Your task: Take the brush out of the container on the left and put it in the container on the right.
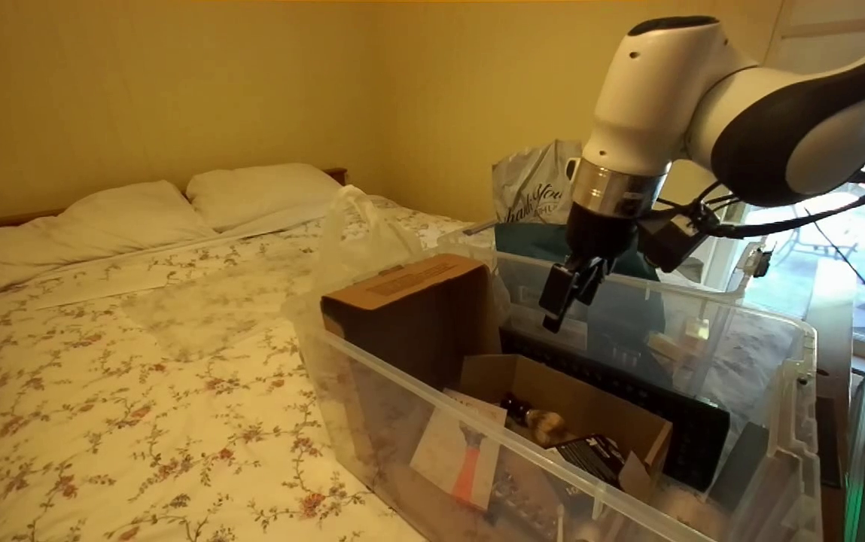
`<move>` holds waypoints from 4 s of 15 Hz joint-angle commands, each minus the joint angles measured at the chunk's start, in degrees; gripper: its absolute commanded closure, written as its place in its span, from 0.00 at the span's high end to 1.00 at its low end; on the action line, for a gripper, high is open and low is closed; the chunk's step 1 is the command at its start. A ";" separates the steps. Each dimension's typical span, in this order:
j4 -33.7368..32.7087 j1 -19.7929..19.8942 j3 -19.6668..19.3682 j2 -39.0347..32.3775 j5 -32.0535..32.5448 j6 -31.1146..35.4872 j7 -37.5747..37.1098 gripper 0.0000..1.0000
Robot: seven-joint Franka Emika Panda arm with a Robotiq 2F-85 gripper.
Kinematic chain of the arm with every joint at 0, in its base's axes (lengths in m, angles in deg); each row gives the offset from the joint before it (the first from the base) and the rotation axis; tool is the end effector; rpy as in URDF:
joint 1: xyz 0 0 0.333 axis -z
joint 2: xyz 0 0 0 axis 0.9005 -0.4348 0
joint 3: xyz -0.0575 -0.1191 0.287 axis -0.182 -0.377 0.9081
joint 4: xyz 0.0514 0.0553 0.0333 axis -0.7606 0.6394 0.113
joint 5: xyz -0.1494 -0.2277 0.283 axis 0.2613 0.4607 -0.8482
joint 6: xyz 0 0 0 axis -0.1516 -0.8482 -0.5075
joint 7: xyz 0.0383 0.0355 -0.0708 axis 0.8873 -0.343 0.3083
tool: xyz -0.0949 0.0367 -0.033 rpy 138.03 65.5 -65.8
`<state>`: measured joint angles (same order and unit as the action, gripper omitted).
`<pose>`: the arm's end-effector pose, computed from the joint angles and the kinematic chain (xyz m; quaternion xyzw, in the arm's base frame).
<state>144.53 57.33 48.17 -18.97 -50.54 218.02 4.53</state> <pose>0.3827 0.3141 0.3621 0.9941 0.0201 0.1024 0.0303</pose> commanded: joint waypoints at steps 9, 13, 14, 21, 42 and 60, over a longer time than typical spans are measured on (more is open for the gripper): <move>-5.14 -10.31 -6.07 -12.34 19.26 -2.70 -16.13 1.00; -13.17 -17.35 -8.77 -19.61 26.86 -8.44 -21.33 1.00; -15.25 -18.36 -9.24 -21.45 25.32 -9.21 -19.70 1.00; -16.09 -20.52 -12.27 -23.68 23.61 -6.78 -17.63 1.00; -24.34 -28.84 -26.44 -39.11 26.40 -7.67 -11.26 0.96; -27.24 -26.68 -27.18 -42.52 19.00 -7.76 -11.82 0.16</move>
<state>119.43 30.42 20.76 -59.63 -28.72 211.03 -7.13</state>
